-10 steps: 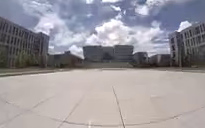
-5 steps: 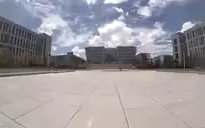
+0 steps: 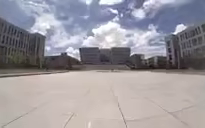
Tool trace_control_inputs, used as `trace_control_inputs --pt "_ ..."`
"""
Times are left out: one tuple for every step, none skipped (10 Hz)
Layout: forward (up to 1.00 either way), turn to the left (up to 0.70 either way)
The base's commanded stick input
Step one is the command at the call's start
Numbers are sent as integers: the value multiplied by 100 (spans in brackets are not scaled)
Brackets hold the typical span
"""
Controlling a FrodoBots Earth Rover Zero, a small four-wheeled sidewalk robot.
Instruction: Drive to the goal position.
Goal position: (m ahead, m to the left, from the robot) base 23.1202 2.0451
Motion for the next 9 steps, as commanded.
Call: trace_control_inputs --pt "70 11" --pt "70 11" --pt "70 12" --pt "70 13" --pt "70 13" --pt "70 12" --pt "70 13" --pt "70 13" --pt "70 12"
